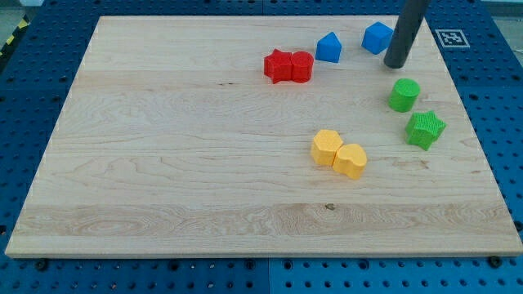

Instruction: Push blue cube closer to blue triangle

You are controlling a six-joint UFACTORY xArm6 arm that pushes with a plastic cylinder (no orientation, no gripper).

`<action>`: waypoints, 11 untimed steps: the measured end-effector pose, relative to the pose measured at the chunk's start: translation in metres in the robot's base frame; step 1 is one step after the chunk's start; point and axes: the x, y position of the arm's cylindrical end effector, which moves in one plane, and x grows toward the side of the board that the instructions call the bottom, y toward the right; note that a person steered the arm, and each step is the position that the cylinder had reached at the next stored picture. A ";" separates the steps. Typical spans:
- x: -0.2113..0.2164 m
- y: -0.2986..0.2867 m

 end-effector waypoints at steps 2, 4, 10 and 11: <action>-0.021 0.008; -0.046 0.049; -0.039 -0.008; -0.031 -0.012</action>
